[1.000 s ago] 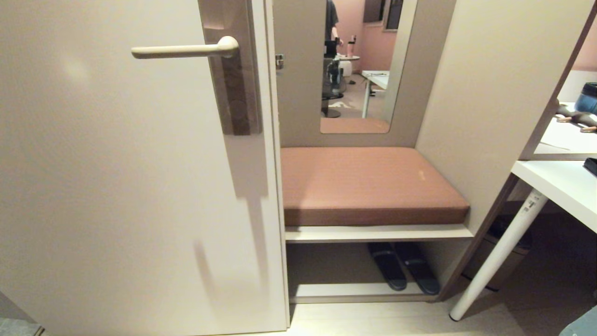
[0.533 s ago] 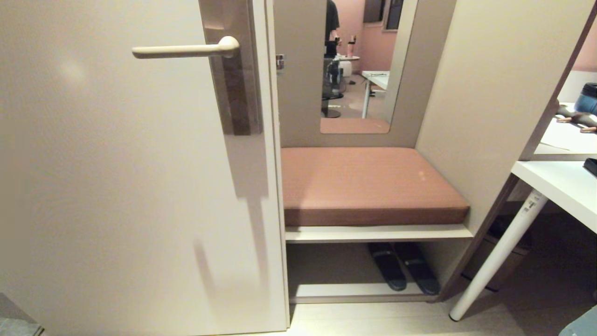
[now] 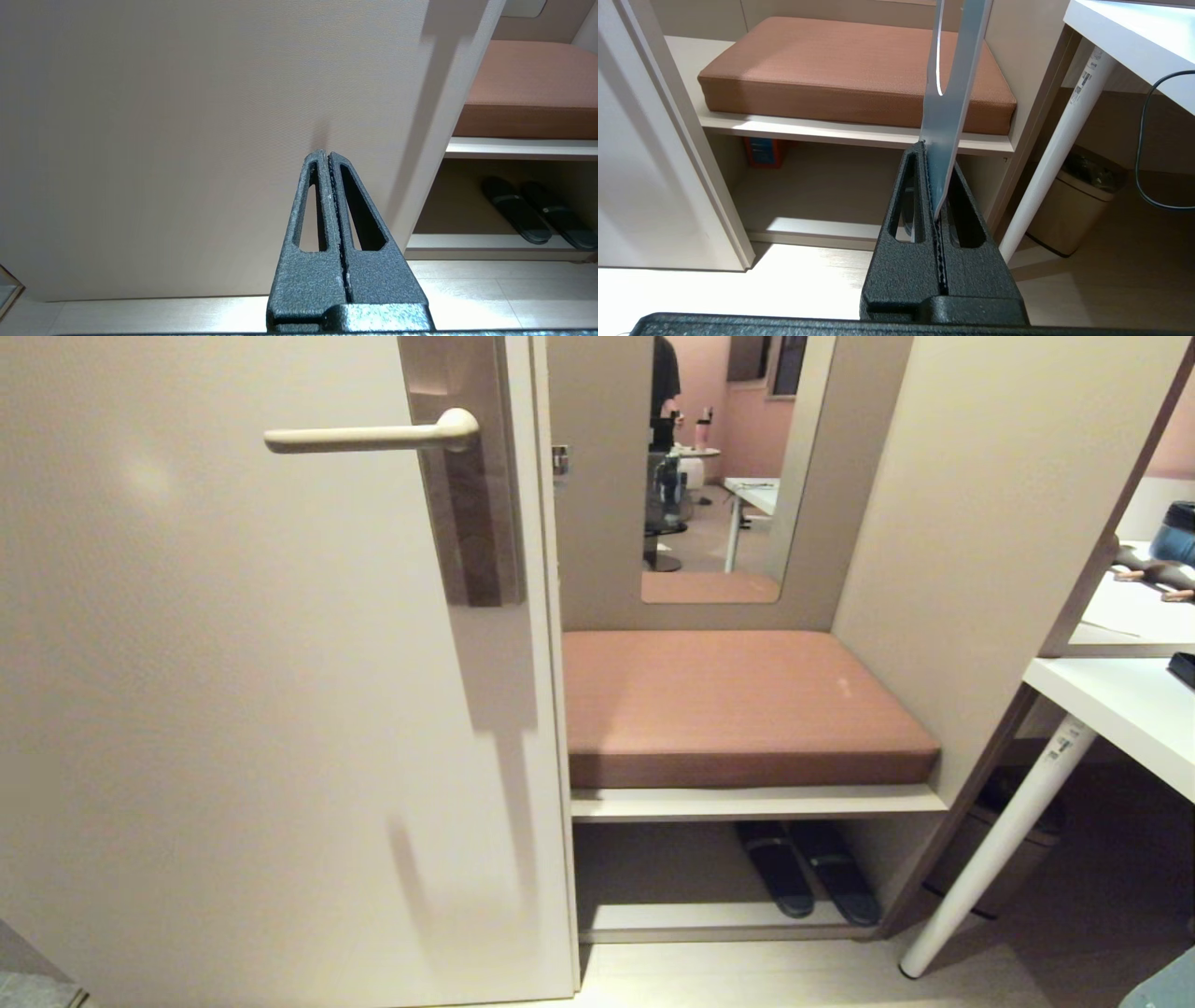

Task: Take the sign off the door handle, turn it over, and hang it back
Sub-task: Hand it to the other hand

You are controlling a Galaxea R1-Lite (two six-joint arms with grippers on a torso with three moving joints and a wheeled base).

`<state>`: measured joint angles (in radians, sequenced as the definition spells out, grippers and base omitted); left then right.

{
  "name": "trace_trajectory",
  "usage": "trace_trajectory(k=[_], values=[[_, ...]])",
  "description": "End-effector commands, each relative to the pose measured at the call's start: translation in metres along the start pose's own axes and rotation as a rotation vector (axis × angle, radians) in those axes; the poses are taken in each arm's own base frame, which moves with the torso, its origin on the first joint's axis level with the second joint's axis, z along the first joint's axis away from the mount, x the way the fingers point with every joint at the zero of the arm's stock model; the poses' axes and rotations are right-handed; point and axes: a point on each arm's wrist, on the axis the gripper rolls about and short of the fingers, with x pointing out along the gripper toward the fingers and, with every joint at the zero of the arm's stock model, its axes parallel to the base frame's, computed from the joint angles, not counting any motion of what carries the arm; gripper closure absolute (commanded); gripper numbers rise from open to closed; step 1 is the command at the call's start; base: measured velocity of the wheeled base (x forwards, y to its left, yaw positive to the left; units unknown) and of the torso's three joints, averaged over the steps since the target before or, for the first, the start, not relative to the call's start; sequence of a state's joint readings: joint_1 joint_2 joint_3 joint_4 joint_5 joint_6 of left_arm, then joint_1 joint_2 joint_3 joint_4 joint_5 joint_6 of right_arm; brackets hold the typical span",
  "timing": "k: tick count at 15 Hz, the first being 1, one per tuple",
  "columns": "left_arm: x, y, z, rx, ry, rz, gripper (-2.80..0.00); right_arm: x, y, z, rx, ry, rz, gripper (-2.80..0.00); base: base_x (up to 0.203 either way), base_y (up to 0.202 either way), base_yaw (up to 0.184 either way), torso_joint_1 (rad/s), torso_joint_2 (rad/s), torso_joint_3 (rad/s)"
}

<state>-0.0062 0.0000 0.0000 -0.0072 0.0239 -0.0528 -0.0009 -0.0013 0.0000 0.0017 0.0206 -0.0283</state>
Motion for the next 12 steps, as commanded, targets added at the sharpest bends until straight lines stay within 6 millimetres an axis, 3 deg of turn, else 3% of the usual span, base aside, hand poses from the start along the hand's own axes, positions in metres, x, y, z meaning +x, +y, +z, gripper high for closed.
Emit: trace_trajectory(k=[1,8,12], values=[[0.000,0.000,0.000,-0.001,0.001,0.001,0.00,0.000,0.000,0.000,-0.001,0.001,0.001,0.00,0.000,0.000,0.000,0.000,0.00,0.000],[0.000,0.000,0.000,0.002,0.001,-0.001,0.00,0.000,0.000,0.001,-0.006,-0.004,0.002,0.00,0.000,0.000,0.000,0.000,0.00,0.000],[0.000,0.000,0.000,0.005,0.001,-0.001,0.00,-0.004,0.000,0.022,0.002,-0.044,0.020,0.00,0.000,0.000,0.000,0.000,0.00,0.000]])
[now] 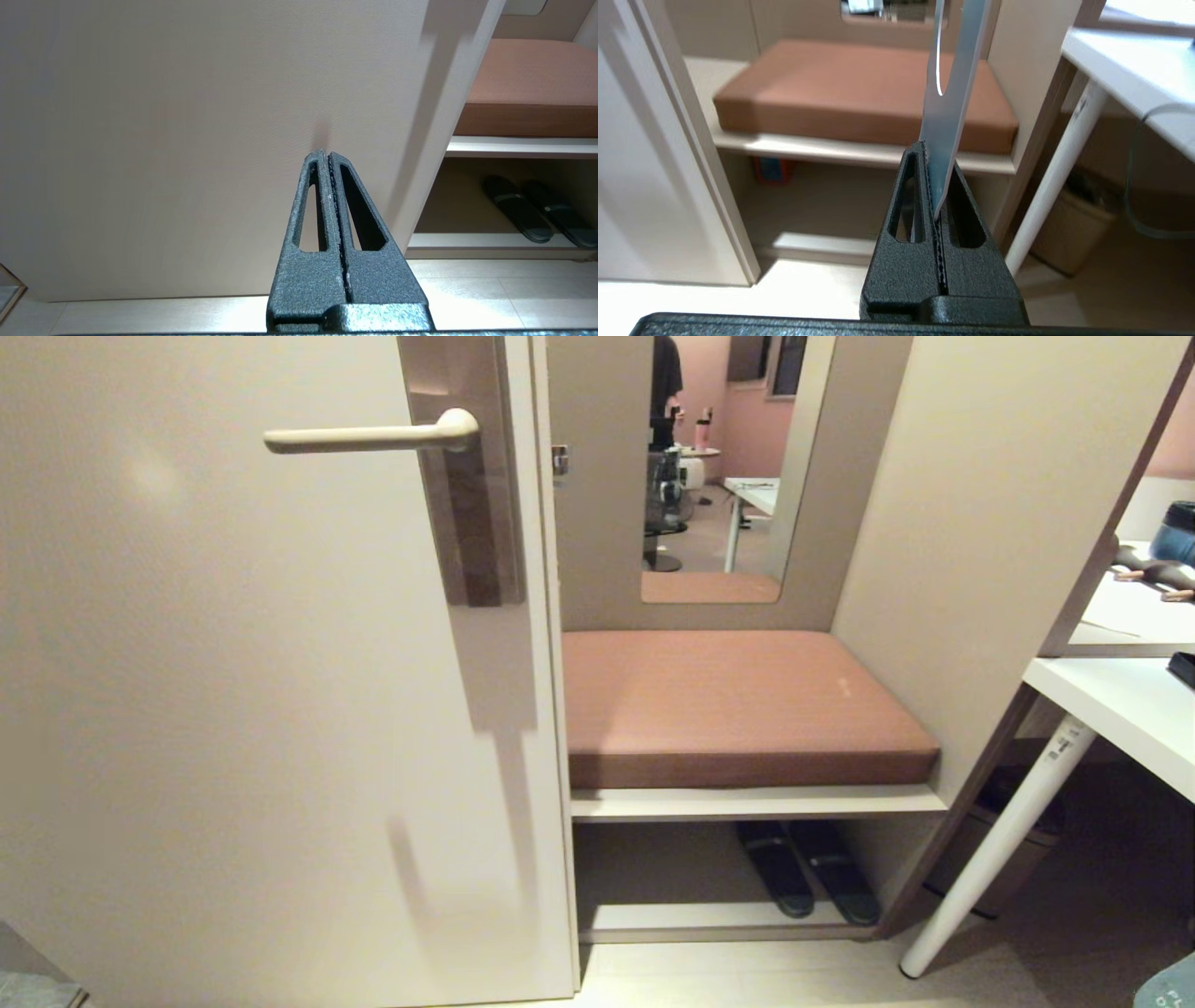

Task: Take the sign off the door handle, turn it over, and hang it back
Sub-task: Hand it to the other hand

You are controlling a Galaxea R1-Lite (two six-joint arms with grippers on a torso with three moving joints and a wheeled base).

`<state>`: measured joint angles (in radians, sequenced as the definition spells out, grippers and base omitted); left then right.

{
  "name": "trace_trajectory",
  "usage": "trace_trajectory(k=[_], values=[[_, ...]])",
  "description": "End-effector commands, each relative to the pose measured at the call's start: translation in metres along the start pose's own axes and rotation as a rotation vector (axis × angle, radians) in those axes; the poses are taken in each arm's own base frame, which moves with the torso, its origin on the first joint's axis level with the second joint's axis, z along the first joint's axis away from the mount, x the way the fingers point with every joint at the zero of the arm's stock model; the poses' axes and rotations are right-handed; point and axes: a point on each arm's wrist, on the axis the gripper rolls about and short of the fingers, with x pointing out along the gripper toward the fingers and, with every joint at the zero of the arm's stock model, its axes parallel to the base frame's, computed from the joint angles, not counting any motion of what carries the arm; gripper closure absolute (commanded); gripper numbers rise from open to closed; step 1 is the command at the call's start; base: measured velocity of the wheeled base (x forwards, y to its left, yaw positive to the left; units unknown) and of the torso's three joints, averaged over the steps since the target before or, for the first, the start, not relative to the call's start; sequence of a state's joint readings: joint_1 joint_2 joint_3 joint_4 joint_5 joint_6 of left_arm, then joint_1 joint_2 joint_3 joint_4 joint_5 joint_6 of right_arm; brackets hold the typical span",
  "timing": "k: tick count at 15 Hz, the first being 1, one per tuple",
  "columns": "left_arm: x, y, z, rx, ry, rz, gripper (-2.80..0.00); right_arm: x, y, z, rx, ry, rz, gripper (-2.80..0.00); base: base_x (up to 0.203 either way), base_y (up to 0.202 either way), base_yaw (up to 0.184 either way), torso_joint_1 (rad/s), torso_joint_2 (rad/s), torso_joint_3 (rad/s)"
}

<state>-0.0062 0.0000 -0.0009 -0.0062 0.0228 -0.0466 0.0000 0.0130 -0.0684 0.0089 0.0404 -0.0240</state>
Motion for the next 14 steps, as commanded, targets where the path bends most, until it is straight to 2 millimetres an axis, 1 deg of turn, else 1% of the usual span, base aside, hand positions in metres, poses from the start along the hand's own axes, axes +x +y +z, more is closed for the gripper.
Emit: trace_trajectory(k=[1,3,5,10,13,14], values=[[0.000,0.000,0.000,-0.001,0.001,0.000,0.00,0.001,0.000,0.012,0.001,0.001,0.002,0.00,0.000,0.000,0.000,0.000,0.00,0.000],[0.000,0.000,0.000,-0.001,0.001,0.000,0.00,0.005,-0.001,0.029,0.002,0.018,0.002,0.00,0.000,0.000,0.000,0.000,0.00,0.000],[0.000,0.000,0.000,-0.001,0.001,0.000,0.00,0.013,-0.002,0.053,0.002,0.033,0.002,0.00,0.000,0.000,0.000,0.000,0.00,0.000],[0.000,0.000,0.000,-0.001,-0.001,0.000,0.00,0.044,-0.005,0.146,-0.003,-0.021,-0.006,0.00,0.000,0.000,0.000,0.000,0.00,0.000],[0.000,0.000,0.000,0.009,0.000,-0.010,0.00,0.067,-0.007,0.184,-0.012,-0.037,-0.006,0.00,0.000,0.000,0.000,0.000,0.00,0.000],[0.000,0.000,0.000,0.025,0.000,-0.012,0.00,0.072,-0.008,0.193,-0.024,-0.047,-0.003,0.00,0.000,0.000,0.000,0.000,0.00,0.000]])
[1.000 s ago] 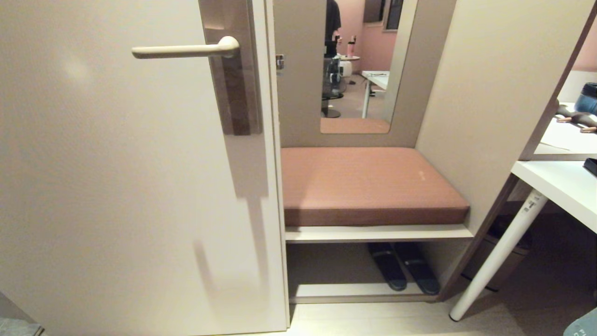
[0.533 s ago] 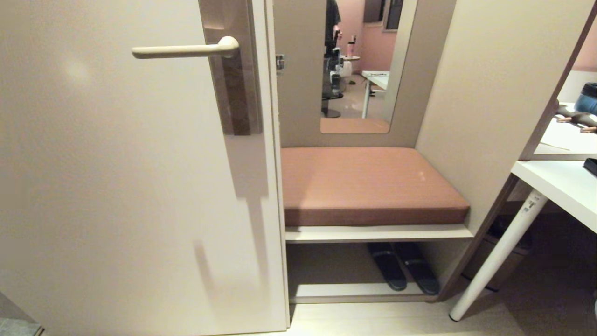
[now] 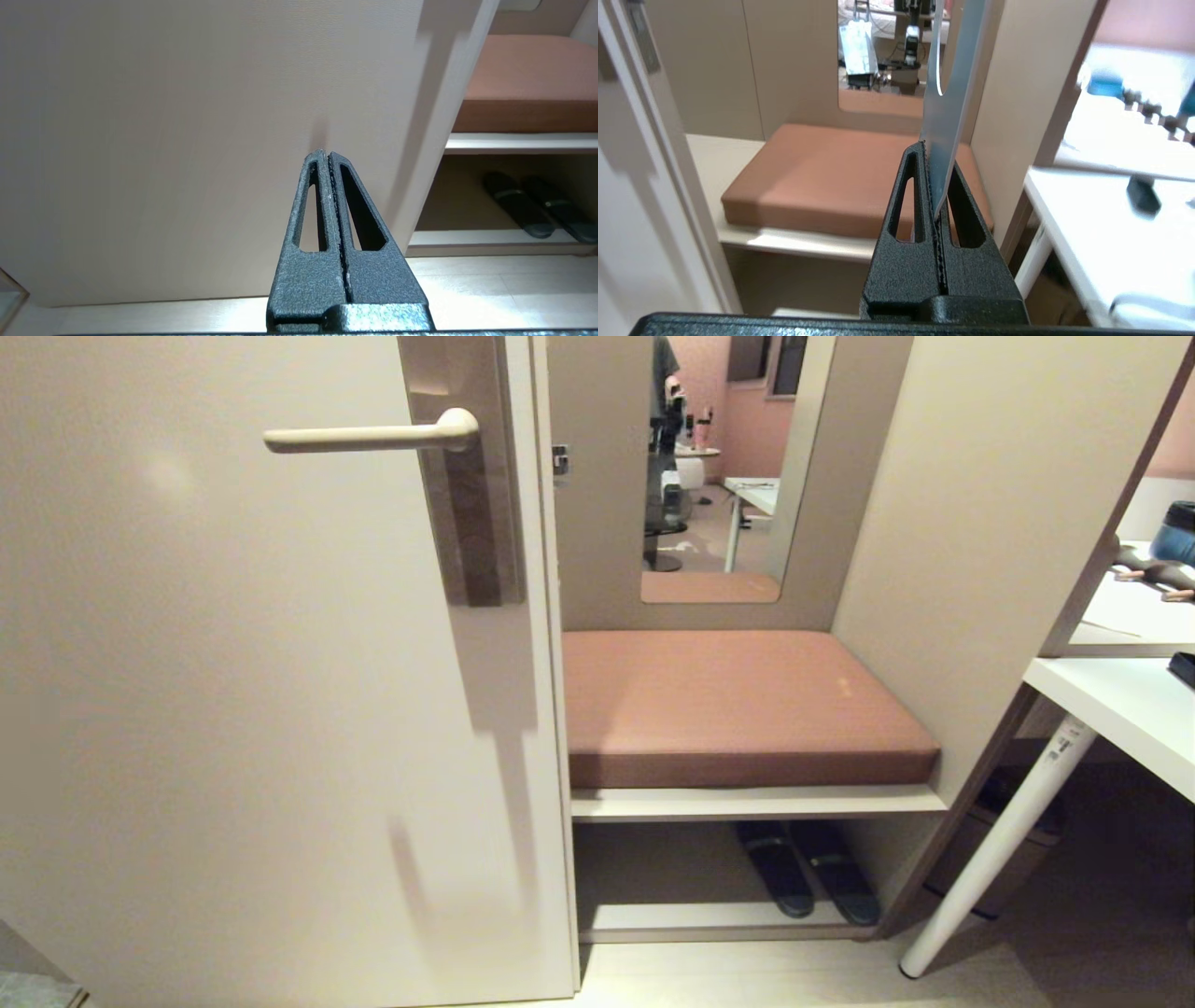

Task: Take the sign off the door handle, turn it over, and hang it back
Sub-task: Hand it to the other hand

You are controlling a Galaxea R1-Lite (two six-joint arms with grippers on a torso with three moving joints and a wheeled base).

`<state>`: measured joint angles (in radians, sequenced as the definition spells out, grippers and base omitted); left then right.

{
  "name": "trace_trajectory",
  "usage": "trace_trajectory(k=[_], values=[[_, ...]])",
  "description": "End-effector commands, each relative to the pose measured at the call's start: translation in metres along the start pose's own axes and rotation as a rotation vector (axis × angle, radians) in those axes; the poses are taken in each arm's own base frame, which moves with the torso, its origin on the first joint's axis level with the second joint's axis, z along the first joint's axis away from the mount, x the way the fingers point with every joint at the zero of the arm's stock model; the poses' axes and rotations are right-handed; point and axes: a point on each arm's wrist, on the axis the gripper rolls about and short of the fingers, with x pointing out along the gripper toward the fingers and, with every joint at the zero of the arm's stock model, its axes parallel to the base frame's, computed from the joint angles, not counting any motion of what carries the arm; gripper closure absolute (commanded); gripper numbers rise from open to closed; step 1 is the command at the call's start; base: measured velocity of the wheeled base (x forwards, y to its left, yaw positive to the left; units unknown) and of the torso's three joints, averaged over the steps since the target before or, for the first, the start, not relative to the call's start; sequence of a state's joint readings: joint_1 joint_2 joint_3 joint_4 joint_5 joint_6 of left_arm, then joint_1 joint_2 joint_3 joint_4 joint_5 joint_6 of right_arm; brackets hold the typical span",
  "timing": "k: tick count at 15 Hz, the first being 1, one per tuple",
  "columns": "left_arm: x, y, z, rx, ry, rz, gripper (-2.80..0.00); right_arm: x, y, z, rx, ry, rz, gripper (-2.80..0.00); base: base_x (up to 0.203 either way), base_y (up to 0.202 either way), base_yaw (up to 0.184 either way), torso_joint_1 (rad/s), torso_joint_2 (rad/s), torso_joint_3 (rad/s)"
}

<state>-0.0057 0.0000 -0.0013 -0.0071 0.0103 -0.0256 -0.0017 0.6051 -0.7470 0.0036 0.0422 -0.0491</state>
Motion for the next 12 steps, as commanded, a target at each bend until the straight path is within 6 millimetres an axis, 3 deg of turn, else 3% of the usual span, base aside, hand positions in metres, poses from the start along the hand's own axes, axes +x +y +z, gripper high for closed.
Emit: trace_trajectory(k=[1,5,8,12], values=[[0.000,0.000,0.000,0.031,-0.001,-0.004,0.00,0.024,-0.001,0.011,-0.019,0.036,0.009,0.00,0.000,0.000,0.000,0.000,0.00,0.000],[-0.001,-0.001,0.004,0.073,-0.014,-0.027,0.00,0.040,-0.001,0.028,-0.054,0.019,0.104,0.00,0.000,0.000,0.000,0.000,0.00,0.000],[-0.006,-0.005,0.032,0.069,-0.052,-0.173,0.00,0.052,0.000,0.027,-0.052,0.039,0.159,0.00,0.000,0.000,0.000,0.000,0.00,0.000],[0.005,-0.009,0.071,0.040,-0.001,-0.346,0.00,0.065,0.002,0.029,-0.044,0.053,0.267,0.00,0.000,0.000,0.000,0.000,0.00,0.000]])
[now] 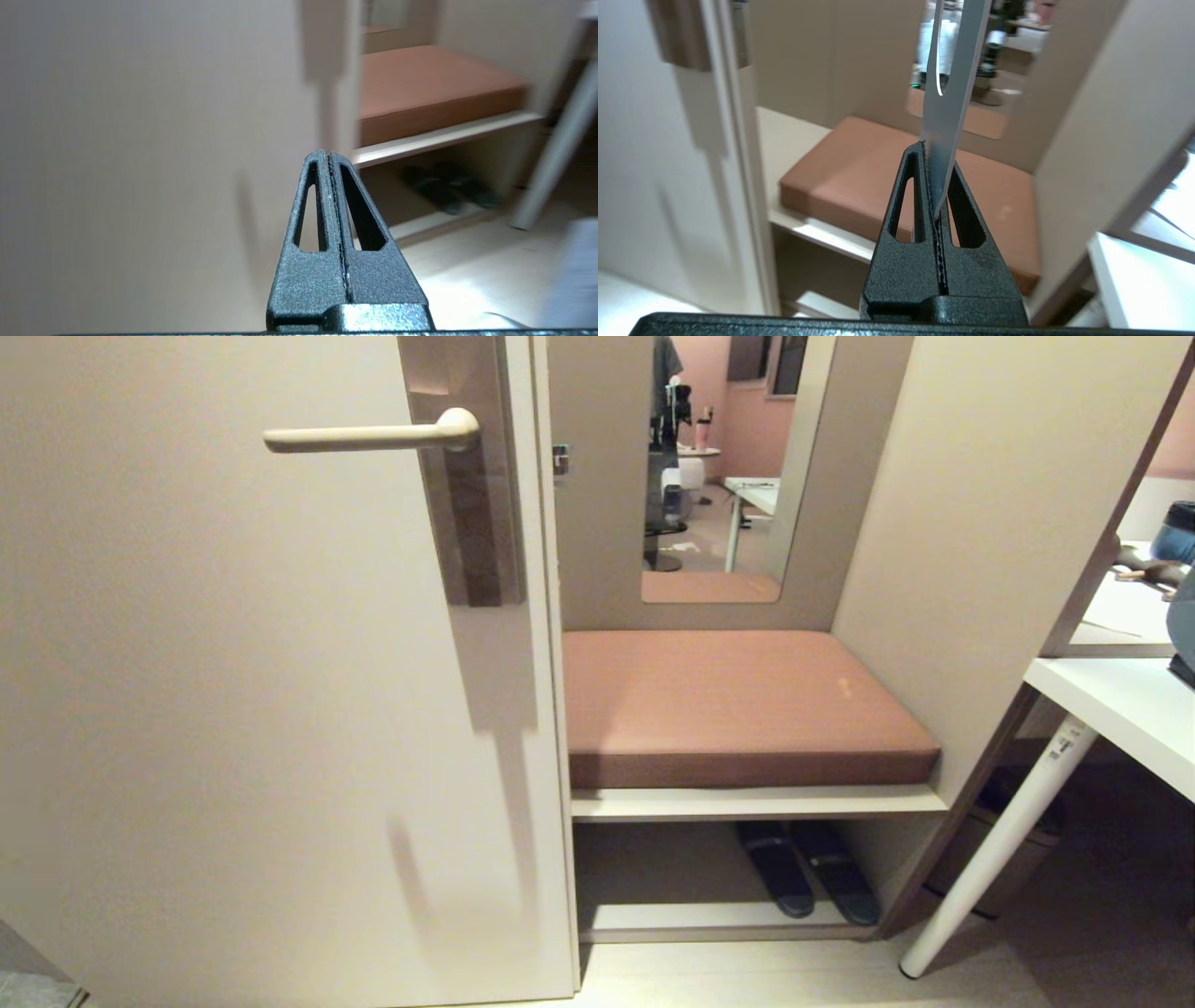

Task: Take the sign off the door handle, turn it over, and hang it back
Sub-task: Hand it to the other hand

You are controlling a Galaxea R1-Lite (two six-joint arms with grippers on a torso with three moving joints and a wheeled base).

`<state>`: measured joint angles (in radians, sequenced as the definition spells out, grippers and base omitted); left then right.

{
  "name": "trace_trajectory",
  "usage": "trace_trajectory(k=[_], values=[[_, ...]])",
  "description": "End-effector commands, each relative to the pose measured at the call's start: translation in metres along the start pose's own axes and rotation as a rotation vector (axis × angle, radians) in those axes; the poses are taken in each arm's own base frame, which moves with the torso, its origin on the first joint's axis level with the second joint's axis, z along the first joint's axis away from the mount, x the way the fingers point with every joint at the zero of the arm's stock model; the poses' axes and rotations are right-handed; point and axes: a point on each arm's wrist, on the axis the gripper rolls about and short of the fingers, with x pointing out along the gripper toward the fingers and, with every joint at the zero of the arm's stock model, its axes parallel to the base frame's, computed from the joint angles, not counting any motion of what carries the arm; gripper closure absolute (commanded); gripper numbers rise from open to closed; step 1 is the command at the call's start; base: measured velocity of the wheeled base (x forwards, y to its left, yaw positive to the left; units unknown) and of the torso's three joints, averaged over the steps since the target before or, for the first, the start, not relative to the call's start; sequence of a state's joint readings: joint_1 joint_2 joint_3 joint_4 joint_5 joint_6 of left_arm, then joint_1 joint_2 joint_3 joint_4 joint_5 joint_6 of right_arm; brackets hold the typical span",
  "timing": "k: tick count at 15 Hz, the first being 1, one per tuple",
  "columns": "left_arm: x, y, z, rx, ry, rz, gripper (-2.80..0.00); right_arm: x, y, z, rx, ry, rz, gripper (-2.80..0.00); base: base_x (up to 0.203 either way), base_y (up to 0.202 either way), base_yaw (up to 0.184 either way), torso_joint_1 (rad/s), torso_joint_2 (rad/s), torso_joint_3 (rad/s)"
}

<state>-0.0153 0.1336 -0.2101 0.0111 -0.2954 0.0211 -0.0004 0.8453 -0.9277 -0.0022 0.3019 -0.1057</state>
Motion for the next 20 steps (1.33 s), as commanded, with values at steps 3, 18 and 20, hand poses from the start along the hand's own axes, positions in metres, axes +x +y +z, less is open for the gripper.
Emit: trace_trajectory(k=[3,18,20], values=[[0.027,0.007,0.042,-0.090,0.089,-0.188,0.00,0.019,-0.005,0.003,0.010,0.024,0.055,0.00,0.000,0.000,0.000,0.000,0.00,0.000],[0.183,-0.024,0.110,-0.250,0.114,-0.738,0.00,0.114,0.027,0.024,0.127,0.056,0.611,0.00,0.000,0.000,0.000,0.000,0.00,0.000],[0.194,-0.027,0.107,-0.261,0.137,-0.765,0.00,0.123,0.039,0.026,0.162,0.069,0.678,0.00,0.000,0.000,0.000,0.000,0.00,0.000]])
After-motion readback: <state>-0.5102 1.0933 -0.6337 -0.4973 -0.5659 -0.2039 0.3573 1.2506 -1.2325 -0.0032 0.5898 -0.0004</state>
